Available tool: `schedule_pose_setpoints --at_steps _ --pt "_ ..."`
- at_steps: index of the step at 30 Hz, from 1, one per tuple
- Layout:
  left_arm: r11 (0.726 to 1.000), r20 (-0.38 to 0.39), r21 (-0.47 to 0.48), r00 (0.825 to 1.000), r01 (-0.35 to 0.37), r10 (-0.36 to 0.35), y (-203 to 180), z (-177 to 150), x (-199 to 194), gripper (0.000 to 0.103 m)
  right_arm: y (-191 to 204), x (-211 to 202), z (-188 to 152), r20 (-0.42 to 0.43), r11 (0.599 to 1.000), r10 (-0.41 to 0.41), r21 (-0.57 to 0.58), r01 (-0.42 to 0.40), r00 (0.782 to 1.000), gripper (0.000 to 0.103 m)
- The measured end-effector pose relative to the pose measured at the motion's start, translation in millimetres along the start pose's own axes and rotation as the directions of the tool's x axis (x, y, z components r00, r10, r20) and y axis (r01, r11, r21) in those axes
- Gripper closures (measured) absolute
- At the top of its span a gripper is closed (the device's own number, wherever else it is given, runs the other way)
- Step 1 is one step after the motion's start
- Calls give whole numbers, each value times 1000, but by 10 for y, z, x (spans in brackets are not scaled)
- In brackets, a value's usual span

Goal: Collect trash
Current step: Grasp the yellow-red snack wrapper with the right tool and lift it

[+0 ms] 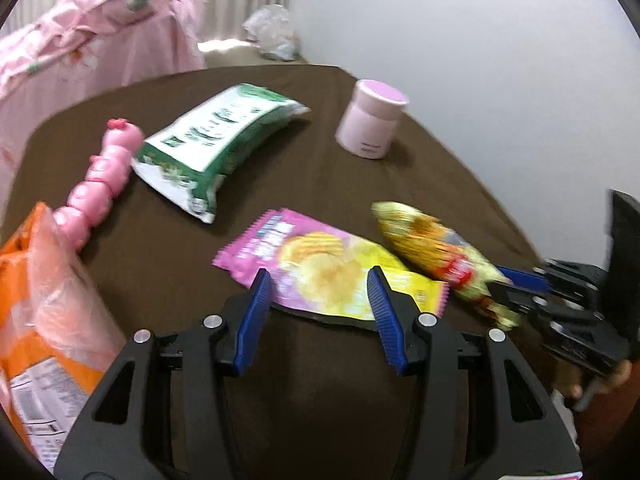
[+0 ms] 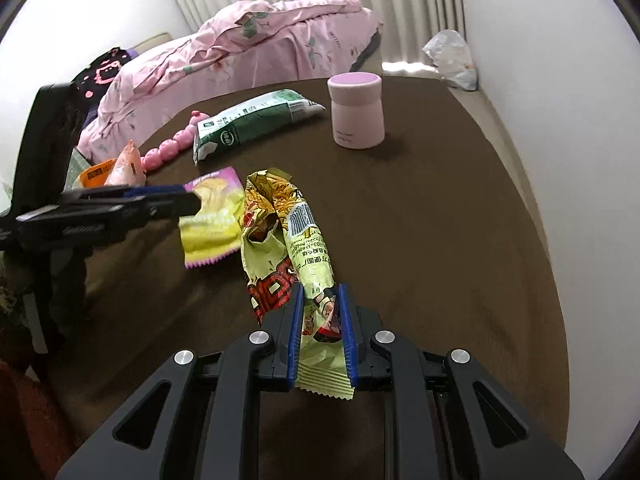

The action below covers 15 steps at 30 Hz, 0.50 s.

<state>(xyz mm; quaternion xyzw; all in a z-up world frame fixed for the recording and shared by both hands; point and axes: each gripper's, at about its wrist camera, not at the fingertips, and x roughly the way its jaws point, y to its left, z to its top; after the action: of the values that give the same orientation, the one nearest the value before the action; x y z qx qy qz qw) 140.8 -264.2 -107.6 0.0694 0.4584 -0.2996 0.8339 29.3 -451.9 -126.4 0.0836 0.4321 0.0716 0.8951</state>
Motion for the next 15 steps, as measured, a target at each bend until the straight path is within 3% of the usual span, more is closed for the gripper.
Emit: schedule_pose_setpoints --at_steps 2,5,11,15 --pt "1000 8 -29 1000 -7 7 54 -7 -58 55 19 -19 -31 5 1000 -15 0 15 1000 85" --pt "996 33 -20 996 -86 87 128 -35 -238 55 22 8 -69 -11 1000 -3 7 3 1000 82" --pt "987 131 -54 979 -151 157 440 -151 -740 55 41 15 -131 12 998 66 11 -66 998 59" --pt "985 140 -121 981 -121 138 645 -177 -847 54 79 14 -115 -6 998 56 -10 -56 998 58"
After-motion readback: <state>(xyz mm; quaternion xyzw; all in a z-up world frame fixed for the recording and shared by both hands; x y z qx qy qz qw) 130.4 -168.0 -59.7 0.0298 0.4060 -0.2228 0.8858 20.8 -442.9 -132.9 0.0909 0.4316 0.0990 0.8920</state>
